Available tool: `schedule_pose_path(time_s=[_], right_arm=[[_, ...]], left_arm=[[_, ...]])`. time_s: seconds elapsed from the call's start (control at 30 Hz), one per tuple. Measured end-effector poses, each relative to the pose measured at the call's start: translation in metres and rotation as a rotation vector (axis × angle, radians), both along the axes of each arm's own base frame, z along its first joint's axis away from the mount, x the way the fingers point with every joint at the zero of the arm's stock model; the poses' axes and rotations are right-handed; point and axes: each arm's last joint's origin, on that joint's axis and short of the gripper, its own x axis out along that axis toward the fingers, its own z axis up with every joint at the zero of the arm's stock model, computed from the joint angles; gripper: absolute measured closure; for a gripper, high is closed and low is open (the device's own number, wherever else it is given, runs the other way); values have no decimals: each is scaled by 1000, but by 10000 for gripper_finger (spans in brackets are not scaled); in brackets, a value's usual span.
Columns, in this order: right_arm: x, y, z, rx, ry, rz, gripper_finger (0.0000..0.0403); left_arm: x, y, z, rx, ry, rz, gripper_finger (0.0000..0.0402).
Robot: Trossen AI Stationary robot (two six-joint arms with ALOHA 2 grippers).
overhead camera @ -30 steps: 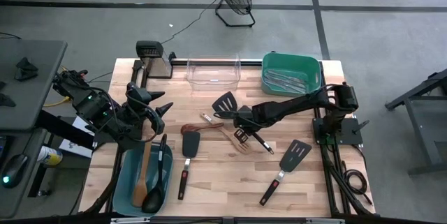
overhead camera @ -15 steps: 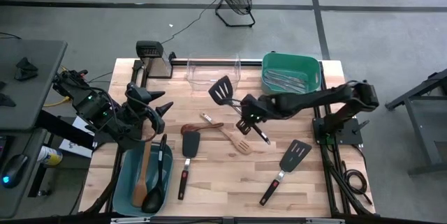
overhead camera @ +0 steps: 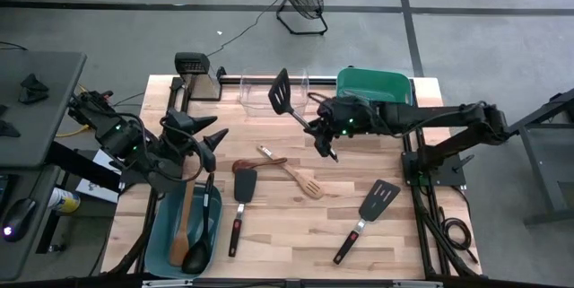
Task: Pick & Place Kitchen Items
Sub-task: Put the top spatula into the blue bin
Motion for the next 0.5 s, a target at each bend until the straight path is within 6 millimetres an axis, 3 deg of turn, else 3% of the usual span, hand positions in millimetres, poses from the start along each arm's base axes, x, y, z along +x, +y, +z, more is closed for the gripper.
schedule_pose_path(time_s=[0.2,0.5], right_arm=[[-3,-9,13,-18,-93,83,338],[-11,-17,31,-67,-206,184,338]], left_arm=[[29,1,2,22,13,-1,176],[78,20,9,-61,-42,-119,176]])
